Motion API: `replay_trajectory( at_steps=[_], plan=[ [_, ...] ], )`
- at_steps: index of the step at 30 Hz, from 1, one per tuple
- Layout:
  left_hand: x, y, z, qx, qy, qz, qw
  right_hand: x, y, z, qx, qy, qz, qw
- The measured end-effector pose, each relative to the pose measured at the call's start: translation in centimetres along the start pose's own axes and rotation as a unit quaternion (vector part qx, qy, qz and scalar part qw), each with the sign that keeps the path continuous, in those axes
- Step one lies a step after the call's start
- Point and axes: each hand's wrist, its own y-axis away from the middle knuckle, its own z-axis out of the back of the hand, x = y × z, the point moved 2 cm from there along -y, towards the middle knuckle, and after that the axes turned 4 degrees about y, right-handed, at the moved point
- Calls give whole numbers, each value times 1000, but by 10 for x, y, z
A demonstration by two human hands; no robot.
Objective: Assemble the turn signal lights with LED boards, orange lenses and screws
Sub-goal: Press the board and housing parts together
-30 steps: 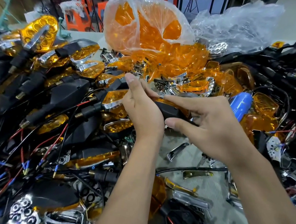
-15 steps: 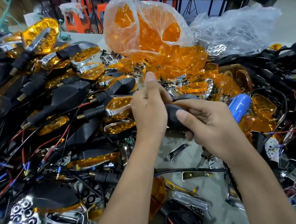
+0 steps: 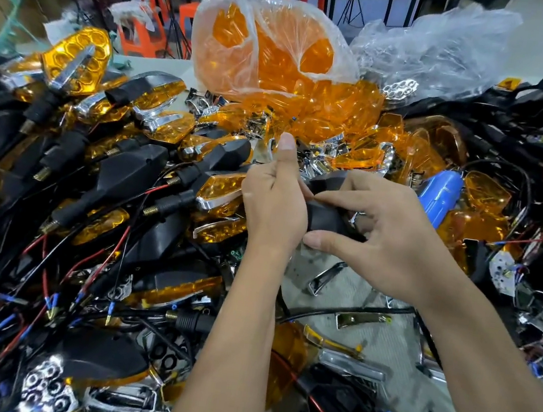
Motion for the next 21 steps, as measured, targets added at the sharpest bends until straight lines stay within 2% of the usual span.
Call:
replay_trajectory(
  at_steps=[3,7,11,14,16,18,21],
  plan=[
    [0,1,-1,5,4,-18,1000,0,4,3,-13,-7,-1,1000],
    [0,-1,-2,-29,9,-63,998,-3,3,1,-31,-38,-28,998],
    [1,1,-5,-64,87,-23,994,-7,3,1,-35,-57,-37,997],
    [-3,2,-4,-85,136,-18,987,-13,5,1,-15,-122,-38,992],
    [-5,3,-6,-104,194,20,975,-15,6,2,-21,-156,-50,986],
    [-7,7,-11,-117,276,108,948,-14,7,3,-31,-164,-58,984],
    [-8,10,-15,-114,332,160,923,-8,7,7,-38,-109,-37,993]
  ],
)
